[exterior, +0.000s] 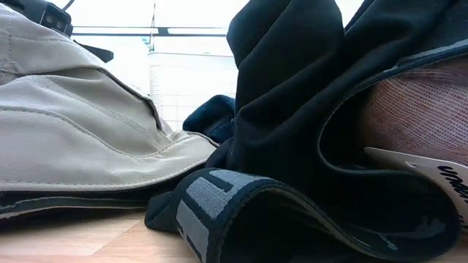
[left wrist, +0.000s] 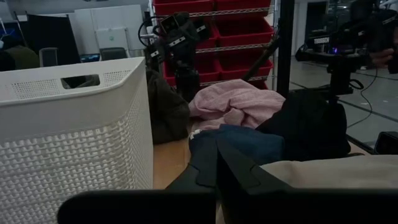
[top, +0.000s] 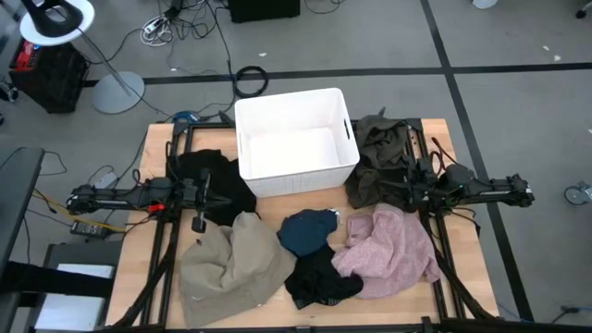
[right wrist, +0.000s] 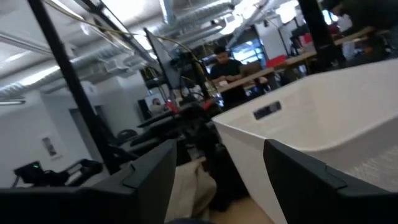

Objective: Sort clothes
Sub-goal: Put the dark green sweater into the white laundry bin

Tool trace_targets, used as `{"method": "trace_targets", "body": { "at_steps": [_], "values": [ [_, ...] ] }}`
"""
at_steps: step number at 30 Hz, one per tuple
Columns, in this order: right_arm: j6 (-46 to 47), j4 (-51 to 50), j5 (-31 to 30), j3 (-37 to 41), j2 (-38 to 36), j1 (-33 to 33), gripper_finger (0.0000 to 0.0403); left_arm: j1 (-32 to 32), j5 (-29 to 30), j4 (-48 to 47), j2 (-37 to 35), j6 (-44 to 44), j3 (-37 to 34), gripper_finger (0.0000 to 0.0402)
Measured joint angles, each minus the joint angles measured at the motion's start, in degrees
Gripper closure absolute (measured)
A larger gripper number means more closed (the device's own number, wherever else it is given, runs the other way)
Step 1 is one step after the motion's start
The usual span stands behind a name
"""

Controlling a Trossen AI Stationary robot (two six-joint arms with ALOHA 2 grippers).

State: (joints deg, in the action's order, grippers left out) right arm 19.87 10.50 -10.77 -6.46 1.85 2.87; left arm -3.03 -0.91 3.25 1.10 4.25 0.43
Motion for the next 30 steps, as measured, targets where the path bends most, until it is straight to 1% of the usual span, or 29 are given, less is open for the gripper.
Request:
{"method": "trace_targets", "body": {
  "at_steps": [13,15,17,19,21,23,26,30],
  "values": [
    [-0.1,0.7,0.0,0.0,0.0,0.0,0.0158,0.0,0.0,0.0,0.0,0.0,0.0,0.0396],
    [-0.4,0.7,-1.4,0.0,0.0,0.0,0.0158,0.0,0.0,0.0,0.0,0.0,0.0,0.0396],
    [0.5,0.7,-3.6,0.0,0.0,0.0,0.0158,0.0,0.0,0.0,0.0,0.0,0.0,0.0396],
    [4.4,0.7,-6.3,0.0,0.0,0.0,0.0158,0.0,0.0,0.0,0.0,0.0,0.0,0.0396],
    [8.5,0.4,-11.5,0.0,0.0,0.0,0.0158,0.0,0.0,0.0,0.0,0.0,0.0,0.0396],
    [10.1,0.2,-16.7,0.0,0.0,0.0,0.0158,0.0,0.0,0.0,0.0,0.0,0.0,0.0396],
    [7.4,0.2,-23.7,0.0,0.0,0.0,0.0159,0.0,0.0,0.0,0.0,0.0,0.0,0.0396],
    [0.1,0.1,-31.8,0.0,0.0,0.0,0.0165,0.0,0.0,0.0,0.0,0.0,0.0,0.0396]
  ]
}}
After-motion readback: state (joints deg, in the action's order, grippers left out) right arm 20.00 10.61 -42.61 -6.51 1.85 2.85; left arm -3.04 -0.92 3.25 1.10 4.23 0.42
